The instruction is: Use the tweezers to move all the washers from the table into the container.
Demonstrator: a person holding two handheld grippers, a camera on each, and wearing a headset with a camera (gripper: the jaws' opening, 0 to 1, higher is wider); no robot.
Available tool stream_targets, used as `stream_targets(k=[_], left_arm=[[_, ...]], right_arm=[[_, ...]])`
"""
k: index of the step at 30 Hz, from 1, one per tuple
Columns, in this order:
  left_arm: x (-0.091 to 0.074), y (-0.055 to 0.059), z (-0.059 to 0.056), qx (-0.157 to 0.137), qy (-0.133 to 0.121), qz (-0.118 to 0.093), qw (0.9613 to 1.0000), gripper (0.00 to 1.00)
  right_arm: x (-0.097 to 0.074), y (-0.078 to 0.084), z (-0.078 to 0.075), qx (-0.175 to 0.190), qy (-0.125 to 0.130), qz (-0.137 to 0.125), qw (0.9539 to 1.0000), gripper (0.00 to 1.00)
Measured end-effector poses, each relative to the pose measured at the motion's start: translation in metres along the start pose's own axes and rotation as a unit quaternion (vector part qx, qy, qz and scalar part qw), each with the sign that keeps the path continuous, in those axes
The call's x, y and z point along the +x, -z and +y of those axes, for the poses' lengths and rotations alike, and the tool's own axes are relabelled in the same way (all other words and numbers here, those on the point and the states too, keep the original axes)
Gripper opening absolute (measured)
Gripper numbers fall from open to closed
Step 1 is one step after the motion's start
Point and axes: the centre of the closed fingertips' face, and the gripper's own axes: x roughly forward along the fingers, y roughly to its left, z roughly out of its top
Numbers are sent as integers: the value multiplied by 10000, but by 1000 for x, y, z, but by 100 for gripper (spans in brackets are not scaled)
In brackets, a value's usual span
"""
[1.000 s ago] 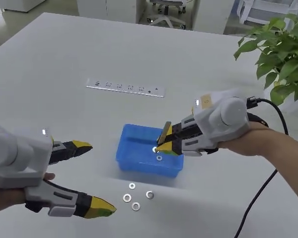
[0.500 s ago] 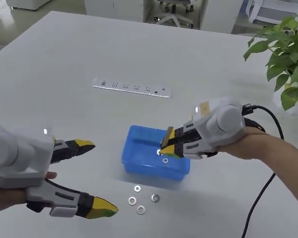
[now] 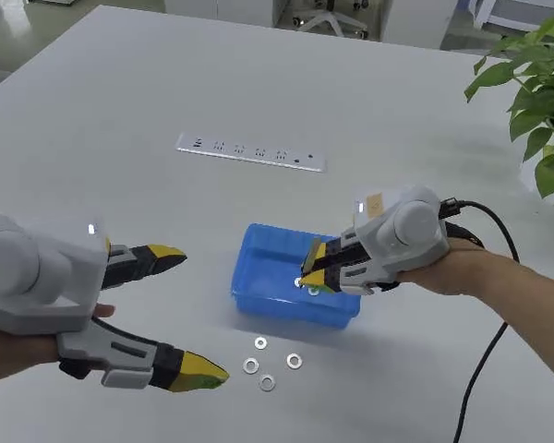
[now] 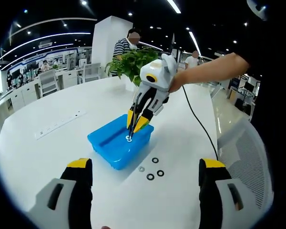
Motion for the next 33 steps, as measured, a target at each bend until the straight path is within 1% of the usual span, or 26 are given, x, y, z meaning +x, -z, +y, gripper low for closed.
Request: stream_targets(k=[5, 11, 16, 18, 21, 23, 24, 28, 30, 32, 33], left_arm=[[3, -2, 3, 15, 26, -1, 10000, 96], [10, -7, 7, 89, 82, -18, 9999, 87], [20, -13, 10, 243, 158, -37, 9996, 79], [25, -17, 12, 311, 189, -40, 9993, 75], [32, -24, 15, 374, 243, -98, 9990, 70], [38, -30, 16, 449, 306, -141, 9984, 64], [42, -33, 18, 496, 323, -123, 9982, 61], [55, -44, 25, 688, 330, -142, 9970, 48], [62, -48, 27, 778, 349, -126, 9963, 41], [67, -51, 28, 924, 372, -129, 9949, 36], [69, -53, 28, 943, 399, -134, 9947, 34]], right_arm=[[7, 8, -1, 53, -27, 59, 10000, 9], [14, 13, -2, 137, -58, 78, 9999, 10], [18, 16, -3, 153, -75, 97, 9998, 10], [19, 17, -4, 173, -79, 100, 9998, 10], [21, 19, -2, 155, -116, 134, 9997, 10], [22, 21, -1, 165, -139, 141, 9997, 10], [23, 22, -1, 150, -147, 161, 9996, 10], [22, 24, 0, 151, -167, 170, 9996, 10], [22, 25, 0, 141, -172, 167, 9996, 10], [22, 25, 0, 116, -183, 172, 9996, 10], [22, 25, 0, 107, -184, 175, 9996, 10]])
